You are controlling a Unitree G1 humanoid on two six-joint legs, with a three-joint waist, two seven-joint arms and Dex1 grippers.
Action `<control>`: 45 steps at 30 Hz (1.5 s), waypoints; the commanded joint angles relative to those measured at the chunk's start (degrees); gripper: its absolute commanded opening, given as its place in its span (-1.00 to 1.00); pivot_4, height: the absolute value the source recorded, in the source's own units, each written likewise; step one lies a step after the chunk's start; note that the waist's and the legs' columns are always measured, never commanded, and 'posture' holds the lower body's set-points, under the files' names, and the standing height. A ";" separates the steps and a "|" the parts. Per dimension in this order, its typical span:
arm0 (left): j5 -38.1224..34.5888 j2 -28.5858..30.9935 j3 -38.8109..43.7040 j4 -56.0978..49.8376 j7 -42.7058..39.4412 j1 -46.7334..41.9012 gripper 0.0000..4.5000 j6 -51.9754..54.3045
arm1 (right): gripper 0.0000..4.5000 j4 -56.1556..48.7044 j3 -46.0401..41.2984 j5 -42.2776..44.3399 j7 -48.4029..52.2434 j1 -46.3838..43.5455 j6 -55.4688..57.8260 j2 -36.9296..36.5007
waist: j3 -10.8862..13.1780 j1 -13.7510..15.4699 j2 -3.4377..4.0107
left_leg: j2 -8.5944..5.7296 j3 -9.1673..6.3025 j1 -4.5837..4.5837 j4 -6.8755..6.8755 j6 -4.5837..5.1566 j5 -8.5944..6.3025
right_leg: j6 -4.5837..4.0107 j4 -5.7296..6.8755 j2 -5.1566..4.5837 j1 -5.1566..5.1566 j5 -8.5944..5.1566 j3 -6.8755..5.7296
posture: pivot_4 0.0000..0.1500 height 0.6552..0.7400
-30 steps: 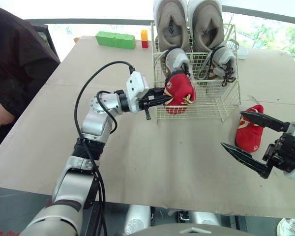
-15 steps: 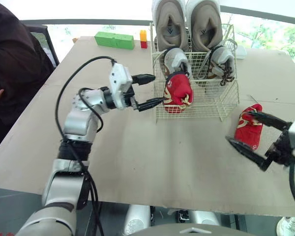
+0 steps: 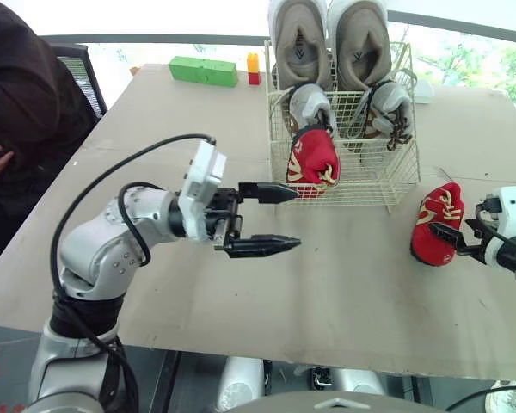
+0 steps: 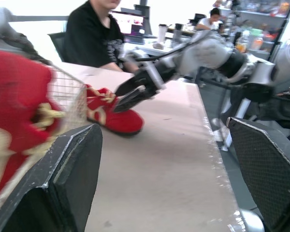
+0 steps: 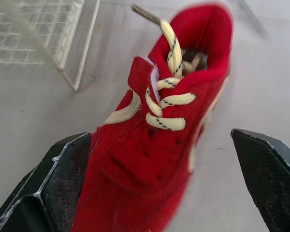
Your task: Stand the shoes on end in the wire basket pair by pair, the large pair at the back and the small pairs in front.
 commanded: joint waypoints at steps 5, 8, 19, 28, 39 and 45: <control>-2.10 0.51 0.85 -3.41 1.16 0.55 1.00 0.59 | -0.52 1.46 -2.31 -1.84 3.22 0.32 1.76 -2.00 | -0.02 0.18 0.00 | 0.00 -0.02 -0.05 -0.01 0.04 -0.02 | 0.01 -0.05 -0.01 0.00 0.00 -0.01 | 1.00 1.00; -2.14 0.40 0.69 -3.61 1.40 0.75 1.00 0.66 | -0.98 -3.28 -7.03 -0.68 3.31 2.42 -0.10 -0.47 | -0.02 0.25 0.00 | -0.01 -0.03 -0.05 -0.01 0.05 -0.03 | 0.01 -0.05 -0.02 0.00 0.00 -0.02 | 1.00 1.00; 1.68 -1.98 -0.25 -3.22 2.74 3.93 1.00 -3.51 | -0.98 -25.15 -6.05 4.29 -6.18 -18.23 -24.63 20.47 | 0.03 -1.64 0.30 | 0.08 0.01 0.08 -0.07 -0.11 0.06 | 0.10 0.06 0.17 -0.07 -0.04 0.13 | 1.00 1.00; -0.38 -5.17 3.61 -4.37 9.45 7.13 1.00 -3.87 | -0.98 -6.47 17.14 -33.20 -1.96 -14.72 -64.24 26.50 | -0.01 -1.08 0.25 | -0.05 0.13 -0.05 -0.14 0.02 -0.02 | 0.02 -0.07 -0.07 -0.14 0.00 0.12 | 1.00 1.00; 1.12 -5.09 7.48 -7.58 13.19 15.79 1.00 -7.93 | -0.98 16.65 20.73 -41.82 0.30 -6.70 -88.22 29.41 | -0.05 -1.37 0.22 | 0.00 0.13 0.21 -0.19 -0.01 0.00 | -0.01 0.04 -0.05 -0.01 0.00 0.12 | 1.00 1.00; 1.43 -4.76 7.64 -6.67 12.87 16.26 1.00 -8.87 | -0.15 17.92 21.58 -36.41 7.24 -3.17 -87.23 28.05 | -0.14 -1.38 0.20 | 0.01 0.13 0.22 -0.19 -0.01 0.00 | -0.02 0.04 -0.06 0.03 0.00 0.12 | 1.00 1.00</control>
